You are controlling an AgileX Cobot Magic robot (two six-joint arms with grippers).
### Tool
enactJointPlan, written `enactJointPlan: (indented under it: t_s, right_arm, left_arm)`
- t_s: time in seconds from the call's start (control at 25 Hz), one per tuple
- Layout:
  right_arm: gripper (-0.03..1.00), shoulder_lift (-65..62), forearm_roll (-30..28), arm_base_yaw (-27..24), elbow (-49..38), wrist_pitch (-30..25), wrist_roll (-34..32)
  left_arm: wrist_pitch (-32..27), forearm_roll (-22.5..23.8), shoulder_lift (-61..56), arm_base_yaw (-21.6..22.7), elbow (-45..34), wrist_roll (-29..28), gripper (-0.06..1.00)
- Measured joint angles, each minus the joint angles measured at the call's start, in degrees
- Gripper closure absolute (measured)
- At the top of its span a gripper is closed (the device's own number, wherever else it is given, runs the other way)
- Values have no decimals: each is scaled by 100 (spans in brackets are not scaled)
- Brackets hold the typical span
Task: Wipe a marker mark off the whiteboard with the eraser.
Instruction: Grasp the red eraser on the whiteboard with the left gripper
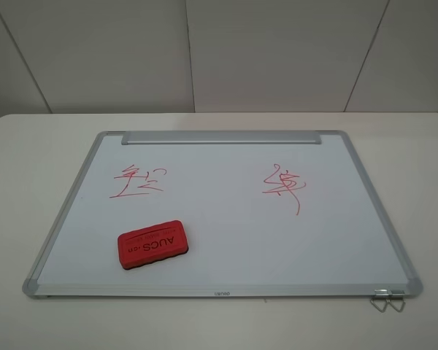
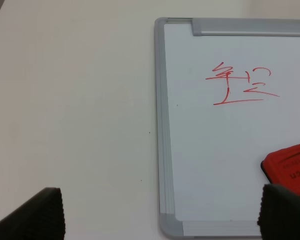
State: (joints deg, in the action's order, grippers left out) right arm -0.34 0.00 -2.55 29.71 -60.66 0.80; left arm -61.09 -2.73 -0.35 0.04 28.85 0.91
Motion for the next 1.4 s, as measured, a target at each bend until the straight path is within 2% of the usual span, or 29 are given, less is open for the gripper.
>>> enactJointPlan:
  t_s: [1.4]
  right_arm:
    - [27, 0, 0, 0, 0, 0, 0]
  left_arm:
    - [4, -26, 0, 0, 0, -12, 17]
